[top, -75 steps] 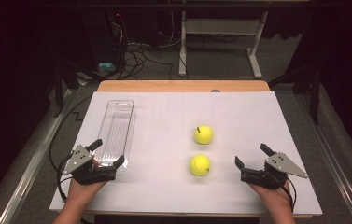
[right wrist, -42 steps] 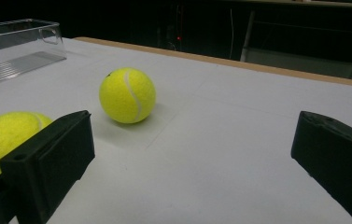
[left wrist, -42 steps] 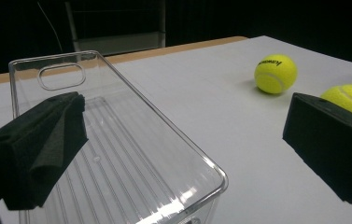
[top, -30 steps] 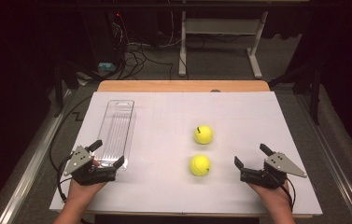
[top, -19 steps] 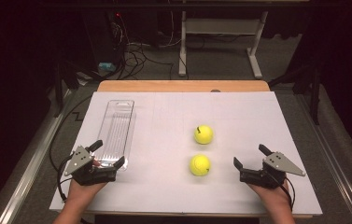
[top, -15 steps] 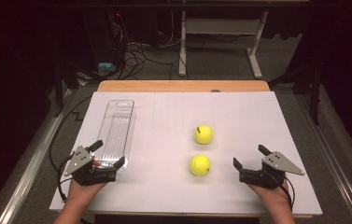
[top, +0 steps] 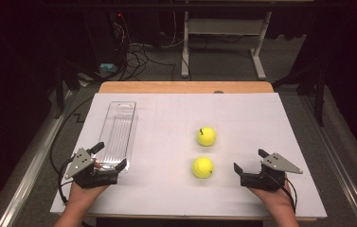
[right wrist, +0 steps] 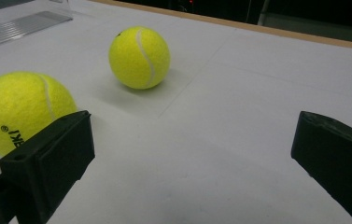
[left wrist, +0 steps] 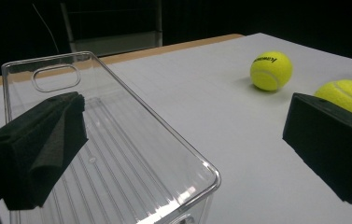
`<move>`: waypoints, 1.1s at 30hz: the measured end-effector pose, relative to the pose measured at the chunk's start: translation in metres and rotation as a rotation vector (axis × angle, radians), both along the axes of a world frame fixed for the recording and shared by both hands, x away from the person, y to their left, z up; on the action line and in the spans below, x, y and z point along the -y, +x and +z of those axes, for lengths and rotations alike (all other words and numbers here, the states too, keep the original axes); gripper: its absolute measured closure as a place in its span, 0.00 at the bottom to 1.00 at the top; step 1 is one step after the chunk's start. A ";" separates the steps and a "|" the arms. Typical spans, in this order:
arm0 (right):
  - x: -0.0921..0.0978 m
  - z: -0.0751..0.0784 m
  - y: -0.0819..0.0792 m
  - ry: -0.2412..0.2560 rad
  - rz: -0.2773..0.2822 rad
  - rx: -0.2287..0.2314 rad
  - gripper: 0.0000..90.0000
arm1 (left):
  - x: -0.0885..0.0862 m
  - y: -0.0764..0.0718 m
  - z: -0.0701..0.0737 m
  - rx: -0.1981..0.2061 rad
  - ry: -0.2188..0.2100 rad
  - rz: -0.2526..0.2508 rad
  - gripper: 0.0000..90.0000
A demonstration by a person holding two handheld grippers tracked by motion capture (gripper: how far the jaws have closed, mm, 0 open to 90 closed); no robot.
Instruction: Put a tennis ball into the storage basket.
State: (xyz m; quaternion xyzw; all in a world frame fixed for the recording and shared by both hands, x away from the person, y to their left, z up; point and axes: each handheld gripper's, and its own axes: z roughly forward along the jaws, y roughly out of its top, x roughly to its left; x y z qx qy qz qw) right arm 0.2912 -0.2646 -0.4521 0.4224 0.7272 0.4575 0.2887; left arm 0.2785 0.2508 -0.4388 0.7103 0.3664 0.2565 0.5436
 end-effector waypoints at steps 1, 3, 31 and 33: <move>0.000 0.000 0.000 -0.001 0.003 -0.005 0.00 | 0.000 0.000 0.000 0.001 0.000 0.000 0.01; -0.001 -0.001 0.000 -0.006 0.006 -0.013 0.00 | 0.000 0.000 0.000 0.001 -0.001 -0.001 0.01; -0.014 -0.004 0.001 -0.004 0.101 -0.090 0.00 | 0.001 0.000 0.000 0.000 0.005 -0.008 0.01; -0.016 -0.004 0.001 -0.003 0.106 -0.091 0.00 | 0.001 0.000 0.000 0.000 0.005 -0.009 0.01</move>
